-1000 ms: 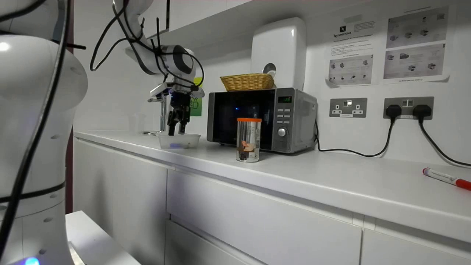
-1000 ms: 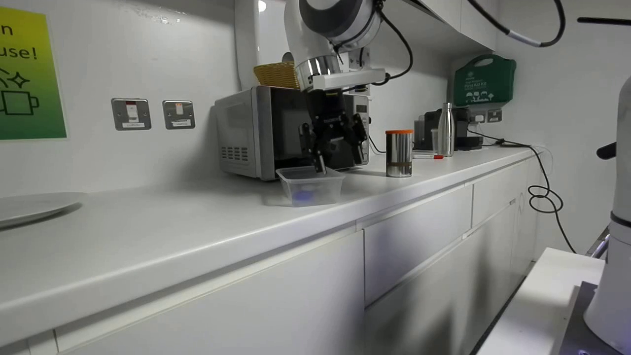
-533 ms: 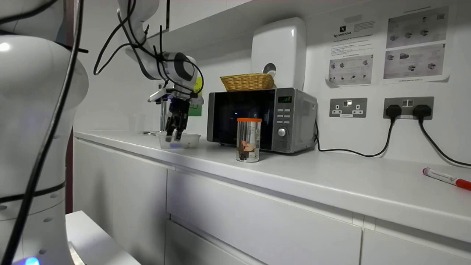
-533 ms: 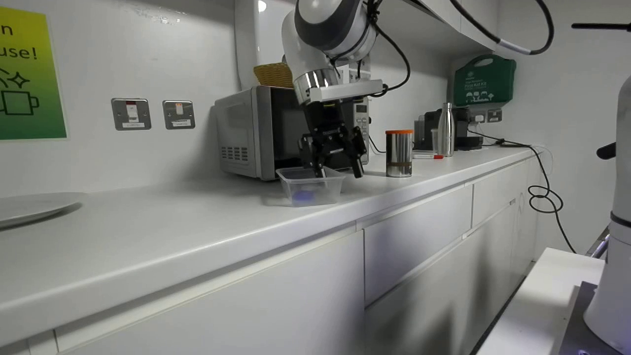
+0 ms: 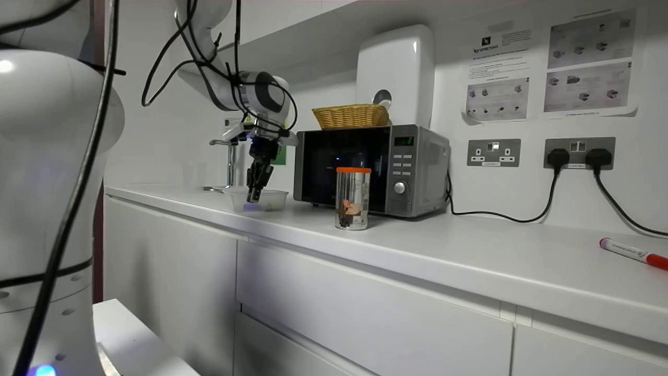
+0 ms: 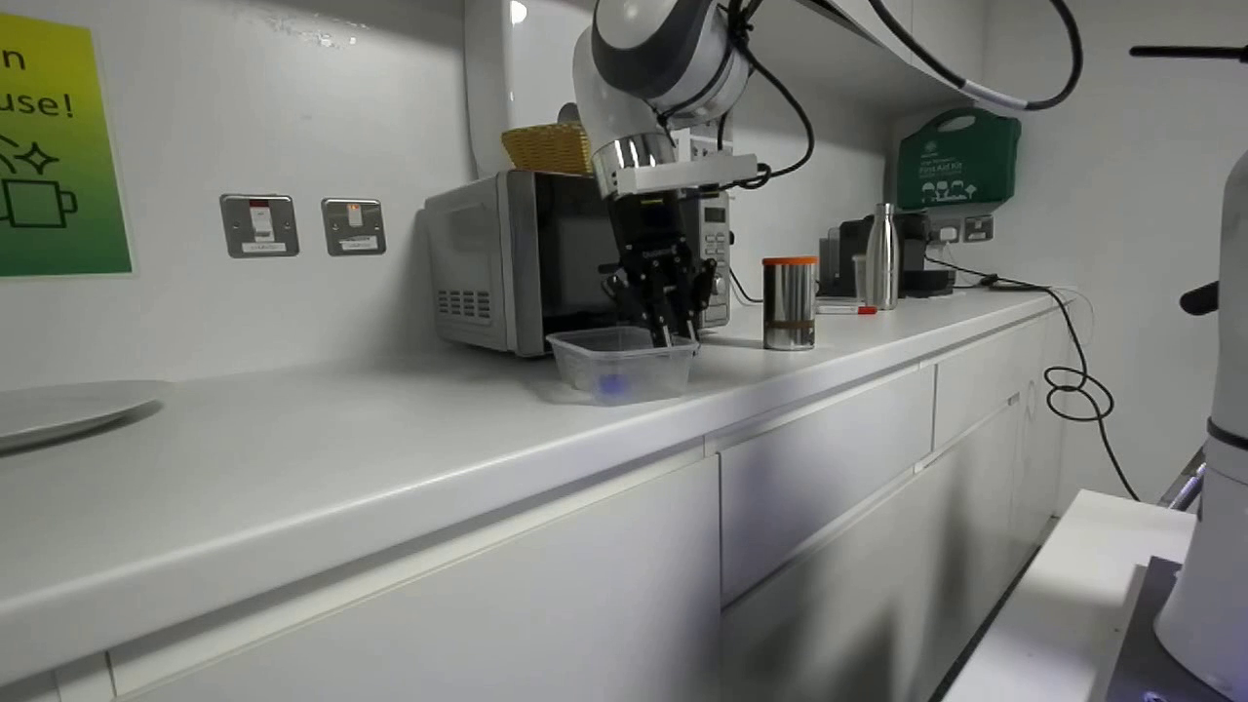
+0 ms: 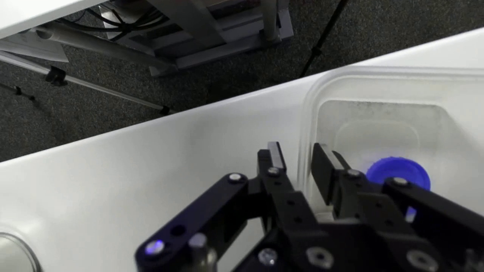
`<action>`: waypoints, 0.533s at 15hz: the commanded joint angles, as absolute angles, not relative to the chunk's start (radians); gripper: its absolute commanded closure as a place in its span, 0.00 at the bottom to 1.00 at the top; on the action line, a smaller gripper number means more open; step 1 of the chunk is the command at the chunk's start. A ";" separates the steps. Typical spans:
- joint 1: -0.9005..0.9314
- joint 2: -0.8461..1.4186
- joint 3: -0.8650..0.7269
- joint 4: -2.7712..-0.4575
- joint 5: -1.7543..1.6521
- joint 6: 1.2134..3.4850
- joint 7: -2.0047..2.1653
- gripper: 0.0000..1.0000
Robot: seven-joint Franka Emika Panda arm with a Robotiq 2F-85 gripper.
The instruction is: Put the lunchboxes on top of the microwave
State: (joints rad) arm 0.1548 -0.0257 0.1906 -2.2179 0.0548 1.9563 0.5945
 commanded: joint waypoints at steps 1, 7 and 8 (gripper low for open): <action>0.130 -0.068 0.150 -2.187 0.072 1.943 0.576 0.99; 0.089 -0.124 0.104 -2.147 0.066 1.937 0.582 0.99; 0.083 -0.131 0.101 -2.143 0.062 1.939 0.585 0.99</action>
